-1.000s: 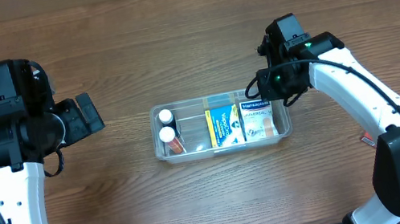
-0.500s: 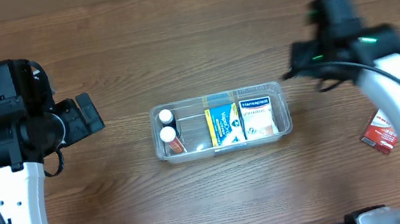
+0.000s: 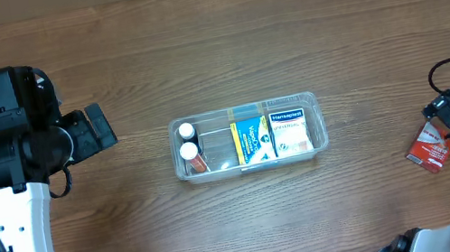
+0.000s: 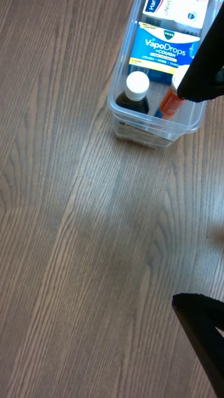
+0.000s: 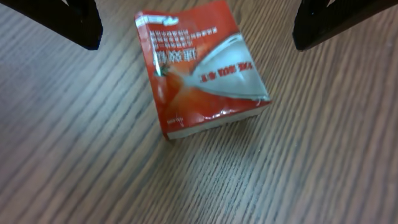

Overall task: Pack container
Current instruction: 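Grasp the red Halson box with the right gripper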

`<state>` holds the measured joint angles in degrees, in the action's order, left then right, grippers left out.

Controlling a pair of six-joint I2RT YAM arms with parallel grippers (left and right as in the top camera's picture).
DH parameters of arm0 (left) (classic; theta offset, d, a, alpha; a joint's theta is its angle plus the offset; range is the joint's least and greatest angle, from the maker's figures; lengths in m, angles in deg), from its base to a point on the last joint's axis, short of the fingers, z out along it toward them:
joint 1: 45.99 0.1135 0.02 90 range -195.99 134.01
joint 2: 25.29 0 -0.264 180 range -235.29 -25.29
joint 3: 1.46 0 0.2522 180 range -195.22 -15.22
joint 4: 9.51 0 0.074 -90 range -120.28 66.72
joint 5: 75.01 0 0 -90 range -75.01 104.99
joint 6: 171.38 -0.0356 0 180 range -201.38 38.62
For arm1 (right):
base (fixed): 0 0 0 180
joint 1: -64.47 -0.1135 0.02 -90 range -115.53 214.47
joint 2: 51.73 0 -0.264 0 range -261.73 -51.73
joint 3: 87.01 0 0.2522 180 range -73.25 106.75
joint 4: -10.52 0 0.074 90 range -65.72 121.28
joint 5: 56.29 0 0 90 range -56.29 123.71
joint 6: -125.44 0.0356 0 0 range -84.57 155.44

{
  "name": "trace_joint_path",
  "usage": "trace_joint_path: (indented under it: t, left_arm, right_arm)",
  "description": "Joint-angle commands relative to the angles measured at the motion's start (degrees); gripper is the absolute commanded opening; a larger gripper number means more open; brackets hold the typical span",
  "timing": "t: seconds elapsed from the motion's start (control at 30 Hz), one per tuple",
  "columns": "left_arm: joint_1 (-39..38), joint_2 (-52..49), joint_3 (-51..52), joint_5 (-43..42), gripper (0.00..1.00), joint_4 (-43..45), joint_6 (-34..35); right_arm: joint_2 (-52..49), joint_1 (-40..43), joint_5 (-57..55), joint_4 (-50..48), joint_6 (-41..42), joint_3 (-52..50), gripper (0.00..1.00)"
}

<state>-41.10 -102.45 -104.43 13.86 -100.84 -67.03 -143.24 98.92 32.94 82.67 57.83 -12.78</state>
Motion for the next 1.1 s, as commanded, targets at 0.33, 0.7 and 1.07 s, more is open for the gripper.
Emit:
trace_joint_path:
  t: [0.33, 0.7, 1.07]
  left_arm:
    - [0.2, -0.4, 0.1, -0.4, 1.0, 0.2, -1.1]
    - [0.2, -0.4, 0.1, -0.4, 1.0, 0.3, -1.1]
    - [0.2, -0.4, 0.1, -0.4, 1.0, 0.2, -1.1]
  right_arm:
    - [-12.4, -0.3, 0.5, -2.2, -1.6, -0.2, 0.66]
    - [-9.1, -4.3, 3.5, 8.1, -1.7, 9.8, 0.69]
    - [5.9, -59.5, 3.0, 14.8, 0.4, 29.3, 0.68]
